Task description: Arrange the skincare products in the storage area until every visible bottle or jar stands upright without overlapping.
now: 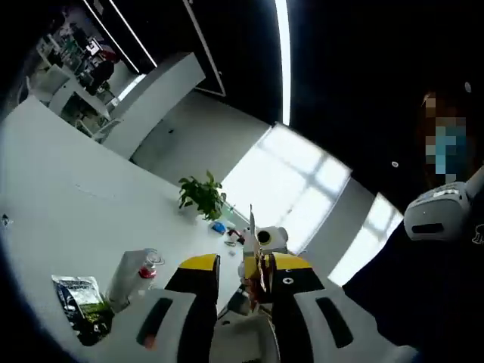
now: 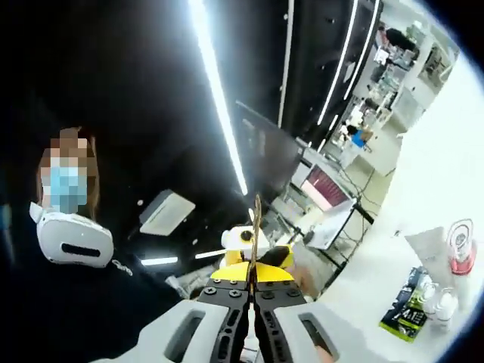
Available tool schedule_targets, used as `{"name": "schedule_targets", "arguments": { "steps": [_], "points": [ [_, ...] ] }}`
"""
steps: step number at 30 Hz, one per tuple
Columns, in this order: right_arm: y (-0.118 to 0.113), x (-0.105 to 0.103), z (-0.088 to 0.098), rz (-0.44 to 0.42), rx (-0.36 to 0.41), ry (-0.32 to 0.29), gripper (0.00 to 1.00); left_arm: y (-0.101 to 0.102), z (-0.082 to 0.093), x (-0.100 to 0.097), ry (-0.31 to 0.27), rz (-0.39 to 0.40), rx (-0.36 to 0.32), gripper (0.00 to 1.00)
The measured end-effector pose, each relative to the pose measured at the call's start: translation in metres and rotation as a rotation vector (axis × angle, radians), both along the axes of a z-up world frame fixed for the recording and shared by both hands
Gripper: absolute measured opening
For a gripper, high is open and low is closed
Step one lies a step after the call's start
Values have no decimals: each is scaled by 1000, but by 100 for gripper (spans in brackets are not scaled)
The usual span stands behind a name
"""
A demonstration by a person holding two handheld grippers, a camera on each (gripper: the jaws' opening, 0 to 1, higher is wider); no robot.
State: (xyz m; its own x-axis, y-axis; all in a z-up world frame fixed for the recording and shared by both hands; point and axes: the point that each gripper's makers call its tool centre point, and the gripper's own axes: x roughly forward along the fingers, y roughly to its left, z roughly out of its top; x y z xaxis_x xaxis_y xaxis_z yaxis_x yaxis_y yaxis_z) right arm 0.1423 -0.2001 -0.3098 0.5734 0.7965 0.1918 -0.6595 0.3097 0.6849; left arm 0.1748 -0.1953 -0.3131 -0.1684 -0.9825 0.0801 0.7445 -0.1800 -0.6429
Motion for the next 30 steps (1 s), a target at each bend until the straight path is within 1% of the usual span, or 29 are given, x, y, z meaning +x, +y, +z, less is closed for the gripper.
{"name": "schedule_targets", "arguments": {
  "steps": [1,2,3,4,5,6,8,10,12,16,19,20,21,22,24,27,28,29,30],
  "points": [
    [2,-5,-3,39,-28,17,0,1,-2,-2,-5,-20,13,19],
    [2,-8,-6,57,-56,28,0,1,-4,-6,-15,-39,23,19],
    [4,-14,-7,102,-72,44,0,2,-7,-9,-24,-53,39,19],
    [5,-17,-8,127,-76,60,0,3,-9,-15,-27,-81,49,19],
    [6,-19,-9,137,-74,71,0,3,-12,-18,-17,-97,64,19],
    [6,-21,-13,155,-79,100,0,3,-15,-20,-11,-109,76,19],
    [8,-24,-22,180,-101,135,0,2,-20,-22,-15,-114,93,18],
    [11,-28,-31,214,-119,172,0,3,-27,-24,-14,-124,133,17],
    [15,-32,-36,246,-132,187,0,4,-30,-26,-19,-135,152,16],
    [15,-32,-39,262,-119,199,0,6,-37,-31,-15,-158,202,12],
    [15,-32,-43,273,-130,214,0,8,-43,-33,0,-167,235,8],
    [15,-32,-44,274,-132,219,0,8,-45,-33,8,-166,241,7],
    [15,-32,-46,276,-141,227,0,8,-47,-34,32,-168,245,6],
    [15,-32,-47,274,-144,228,0,9,-49,-34,97,-167,261,5],
    [14,-31,-48,264,-142,238,0,9,-51,-31,154,-152,258,4],
    [12,-31,-50,251,-145,246,0,8,-52,-31,154,-150,248,3],
    [11,-31,-51,245,-147,245,0,5,-51,-37,161,-145,252,3],
    [10,-30,-52,239,-149,245,0,3,-51,-42,180,-143,249,2],
    [9,-29,-53,225,-155,239,0,3,-51,-42,189,-140,246,2]
  ]
}}
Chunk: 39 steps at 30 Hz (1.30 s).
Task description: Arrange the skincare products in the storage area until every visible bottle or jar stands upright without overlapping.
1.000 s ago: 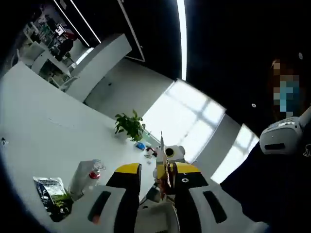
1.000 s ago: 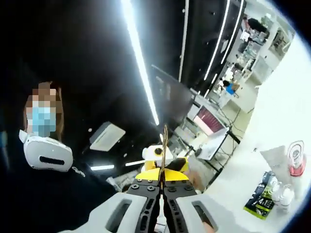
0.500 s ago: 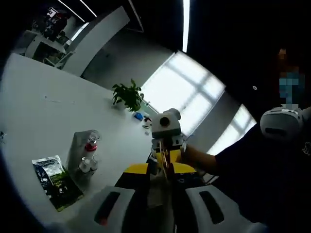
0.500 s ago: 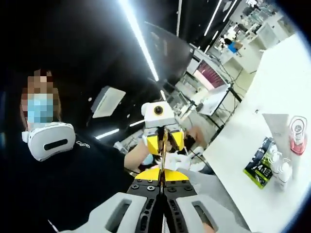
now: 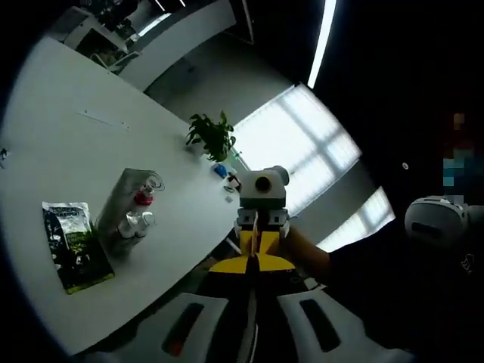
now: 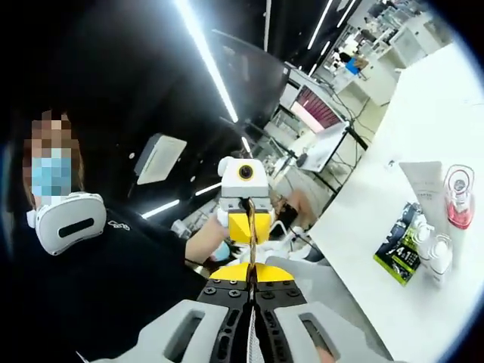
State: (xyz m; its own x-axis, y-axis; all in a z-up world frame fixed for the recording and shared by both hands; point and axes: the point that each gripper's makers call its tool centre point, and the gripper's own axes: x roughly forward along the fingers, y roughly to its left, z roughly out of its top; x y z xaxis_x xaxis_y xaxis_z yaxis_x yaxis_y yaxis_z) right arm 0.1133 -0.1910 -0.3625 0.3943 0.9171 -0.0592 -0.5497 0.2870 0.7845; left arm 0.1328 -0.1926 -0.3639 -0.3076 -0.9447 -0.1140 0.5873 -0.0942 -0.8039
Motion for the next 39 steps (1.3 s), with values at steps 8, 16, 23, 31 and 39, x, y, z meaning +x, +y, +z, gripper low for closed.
{"name": "schedule_targets", "arguments": {
  "steps": [8,16,23,31,39],
  "points": [
    [-6,13,-16,-93,-139,-139,1,-1,-14,9,97,78,12,2],
    [-6,10,-50,-102,-299,-118,11,2,-36,24,157,133,30,2],
    [-8,11,-76,-139,-442,-108,37,6,-54,33,231,173,43,1],
    [-13,12,-99,-184,-584,-74,69,12,-76,39,262,212,83,1],
    [-17,13,-114,-215,-670,-50,96,19,-92,42,276,238,114,1]
  ]
}}
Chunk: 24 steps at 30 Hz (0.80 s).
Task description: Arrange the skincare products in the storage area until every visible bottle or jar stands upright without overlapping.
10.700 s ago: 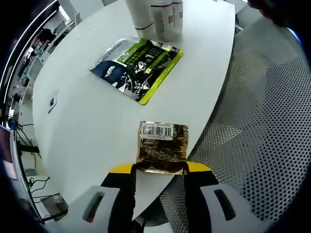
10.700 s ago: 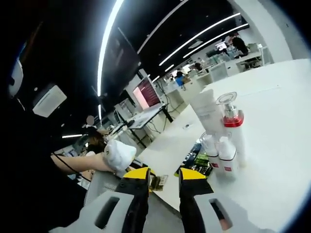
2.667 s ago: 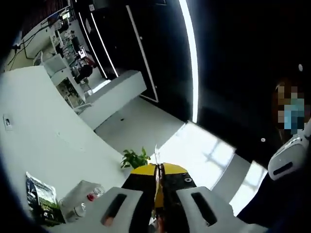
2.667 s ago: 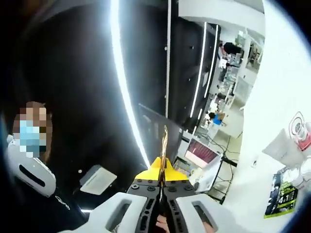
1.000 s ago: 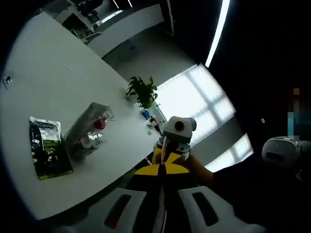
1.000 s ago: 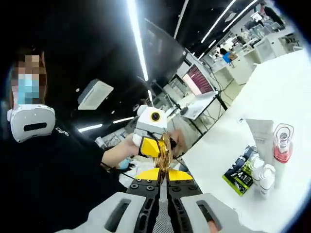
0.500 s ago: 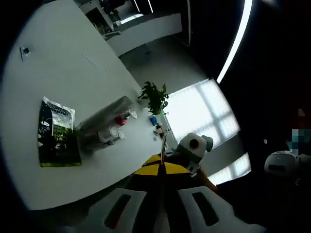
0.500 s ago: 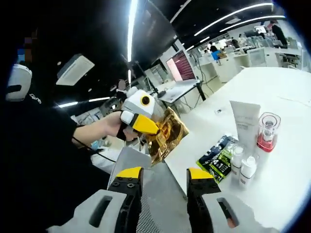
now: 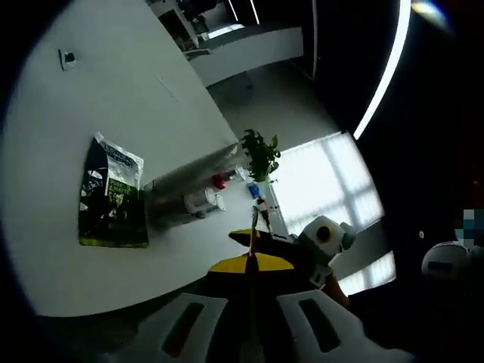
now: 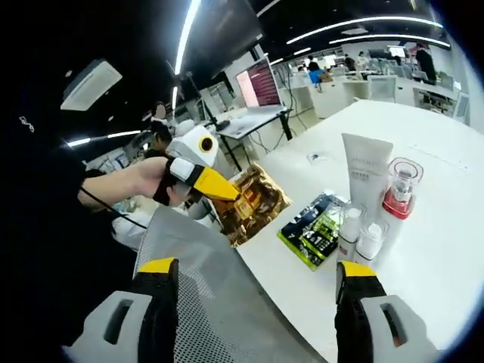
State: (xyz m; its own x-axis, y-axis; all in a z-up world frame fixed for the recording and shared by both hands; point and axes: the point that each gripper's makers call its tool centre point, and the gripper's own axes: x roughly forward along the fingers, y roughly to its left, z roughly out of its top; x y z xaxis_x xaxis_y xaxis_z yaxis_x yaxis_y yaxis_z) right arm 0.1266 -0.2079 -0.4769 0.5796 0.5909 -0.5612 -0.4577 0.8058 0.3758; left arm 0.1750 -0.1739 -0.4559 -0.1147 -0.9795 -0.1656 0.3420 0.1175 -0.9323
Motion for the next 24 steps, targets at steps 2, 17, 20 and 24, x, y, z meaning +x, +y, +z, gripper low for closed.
{"name": "schedule_targets", "arguments": {
  "steps": [2,17,20,24],
  "points": [
    [-1,-1,-2,-7,-10,1,99,1,-3,1,4,4,6,1],
    [-1,1,-11,-54,-41,7,99,17,-34,18,34,45,57,1],
    [1,0,-15,-61,-39,23,99,22,-44,26,36,60,73,1],
    [2,-3,-22,-69,-38,40,99,32,-62,39,43,94,115,1]
  ]
}}
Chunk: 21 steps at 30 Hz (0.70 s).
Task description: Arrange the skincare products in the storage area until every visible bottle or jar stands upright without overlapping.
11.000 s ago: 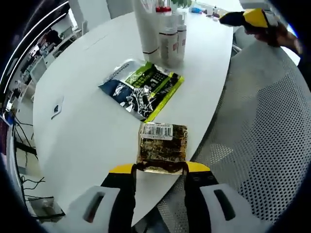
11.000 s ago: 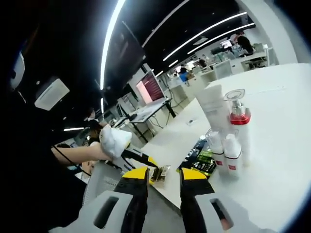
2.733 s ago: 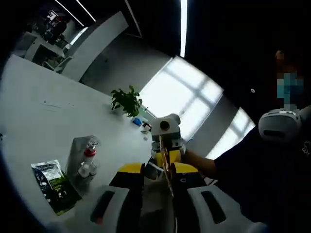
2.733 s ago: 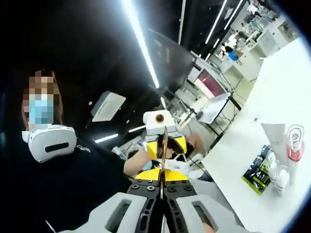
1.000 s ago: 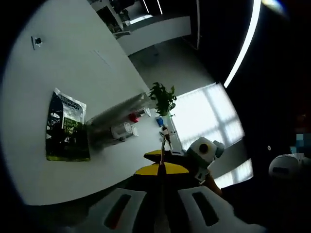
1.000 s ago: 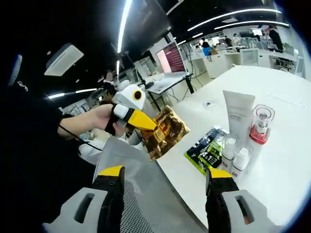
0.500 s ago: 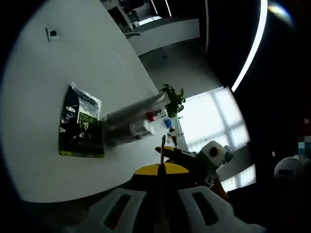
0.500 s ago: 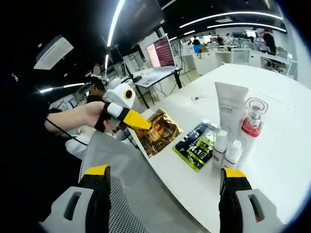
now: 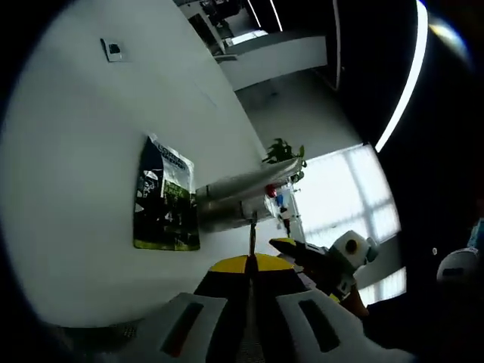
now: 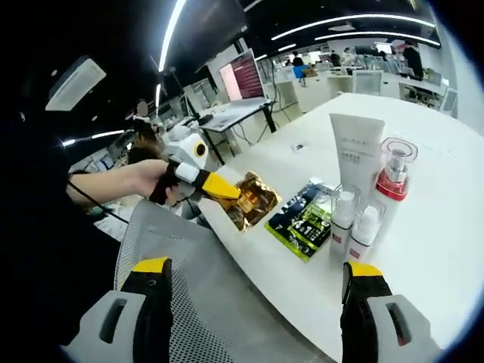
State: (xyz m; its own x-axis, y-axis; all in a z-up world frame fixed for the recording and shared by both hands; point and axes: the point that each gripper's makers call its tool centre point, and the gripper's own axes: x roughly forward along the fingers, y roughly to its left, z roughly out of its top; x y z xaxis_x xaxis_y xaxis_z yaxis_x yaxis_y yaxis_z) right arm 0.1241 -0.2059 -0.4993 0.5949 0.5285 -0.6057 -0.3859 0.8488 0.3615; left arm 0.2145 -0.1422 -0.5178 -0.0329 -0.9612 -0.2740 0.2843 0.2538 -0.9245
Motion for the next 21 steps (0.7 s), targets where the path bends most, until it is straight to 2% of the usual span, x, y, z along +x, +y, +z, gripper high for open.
{"name": "schedule_targets", "arguments": {
  "steps": [6,10,15,18,21],
  "points": [
    [-3,-4,-5,-1,-14,26,99,15,-26,25,17,50,44,1],
    [-11,-3,-7,-30,-18,34,99,23,-40,36,10,76,71,1],
    [-17,-5,-11,-64,-20,42,99,38,-63,54,34,127,117,1],
    [-16,-6,-10,-78,19,50,99,44,-71,62,31,147,134,0],
    [-16,-5,-10,-85,22,46,99,42,-74,63,37,159,143,0]
  ]
}}
